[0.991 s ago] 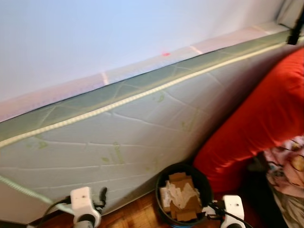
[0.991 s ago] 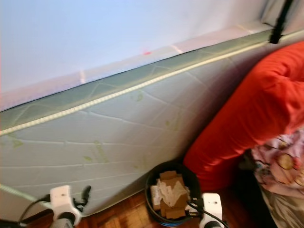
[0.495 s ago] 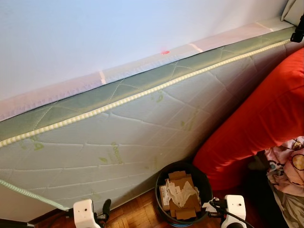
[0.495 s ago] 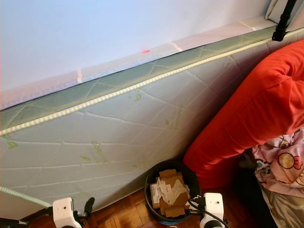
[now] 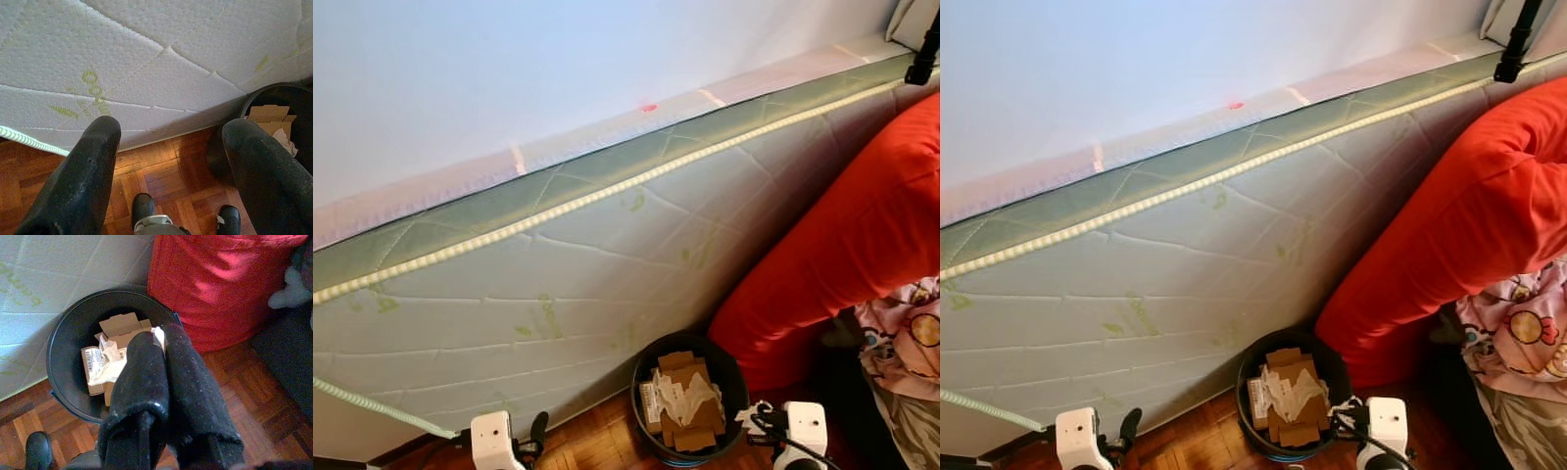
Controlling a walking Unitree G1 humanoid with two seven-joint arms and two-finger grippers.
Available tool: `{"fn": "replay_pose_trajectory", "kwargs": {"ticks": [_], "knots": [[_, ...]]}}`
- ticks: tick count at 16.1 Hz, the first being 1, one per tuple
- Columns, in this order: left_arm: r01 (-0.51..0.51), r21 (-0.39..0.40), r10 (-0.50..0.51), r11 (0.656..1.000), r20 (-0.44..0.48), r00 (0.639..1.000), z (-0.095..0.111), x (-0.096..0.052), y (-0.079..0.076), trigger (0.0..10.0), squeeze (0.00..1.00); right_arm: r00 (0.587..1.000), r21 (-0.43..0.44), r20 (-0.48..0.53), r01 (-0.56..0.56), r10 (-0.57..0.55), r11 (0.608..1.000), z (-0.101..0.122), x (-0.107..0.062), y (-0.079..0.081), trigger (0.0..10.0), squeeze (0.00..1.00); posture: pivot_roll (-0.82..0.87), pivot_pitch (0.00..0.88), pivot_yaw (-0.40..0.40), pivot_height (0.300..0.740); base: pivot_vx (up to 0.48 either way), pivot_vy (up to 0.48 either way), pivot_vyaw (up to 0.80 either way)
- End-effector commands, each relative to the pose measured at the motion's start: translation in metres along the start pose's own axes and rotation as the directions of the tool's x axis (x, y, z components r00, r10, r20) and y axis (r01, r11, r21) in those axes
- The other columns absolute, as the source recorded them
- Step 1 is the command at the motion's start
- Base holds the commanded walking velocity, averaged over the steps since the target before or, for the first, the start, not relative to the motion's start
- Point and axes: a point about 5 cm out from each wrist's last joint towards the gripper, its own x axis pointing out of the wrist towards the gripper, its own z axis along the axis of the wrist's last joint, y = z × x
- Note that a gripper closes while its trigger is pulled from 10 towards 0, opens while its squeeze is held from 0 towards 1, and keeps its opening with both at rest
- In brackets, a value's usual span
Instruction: Clean up the room
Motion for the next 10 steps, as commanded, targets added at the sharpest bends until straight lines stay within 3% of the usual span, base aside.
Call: {"fn": "replay_pose_trajectory", "kwargs": {"ticks": [1,3,4,5,6,8,10], "knots": [[-0.018,-0.007,0.017,1.0,-0.029,0.999,-0.009,-0.006,0.004,10.0,0.0,1.0,0.011,-0.009,0.023,-0.023,1.0,-0.006,-0.006,-0.004,10.0,0.0,-0.06,0.166,-0.032,0.74,0.0,0.0,0.0],[-0.017,-0.007,0.017,1.0,-0.027,0.999,-0.009,-0.007,0.003,10.0,0.0,1.0,0.016,0.011,0.025,-0.025,1.0,-0.004,-0.006,-0.004,10.0,0.0,-0.06,0.161,-0.031,0.74,0.0,0.0,0.0],[-0.017,-0.006,0.017,1.0,-0.024,1.0,-0.009,-0.007,0.003,10.0,0.0,0.973,-0.035,0.23,-0.01,0.018,0.999,0.044,0.016,0.006,10.0,0.0,-0.06,0.158,-0.03,0.74,0.0,0.0,0.0],[-0.017,-0.005,0.017,1.0,-0.022,1.0,-0.009,-0.007,0.003,10.0,0.0,0.919,-0.065,0.39,-0.032,0.055,0.997,0.083,0.026,0.016,10.0,0.0,-0.06,0.158,-0.03,0.74,0.0,0.0,0.0],[-0.019,-0.005,0.019,1.0,-0.014,1.0,-0.007,-0.006,0.004,10.0,0.0,0.824,-0.106,0.557,-0.054,0.104,0.993,0.127,0.027,0.027,10.0,0.0,-0.06,0.154,-0.032,0.74,0.0,0.0,0.0],[-0.018,-0.002,0.018,1.0,-0.01,1.0,-0.006,-0.005,0.004,10.0,0.0,0.823,-0.103,0.558,-0.058,0.106,0.993,0.126,0.022,0.027,10.0,0.0,-0.06,0.16,-0.031,0.74,0.0,0.0,0.0],[-0.019,-0.001,0.019,1.0,-0.004,1.0,-0.005,-0.005,0.003,10.0,0.0,0.853,-0.094,0.515,-0.042,0.085,0.995,0.111,0.018,0.021,10.0,0.0,-0.06,0.169,-0.032,0.74,0.0,0.0,0.0]]}}
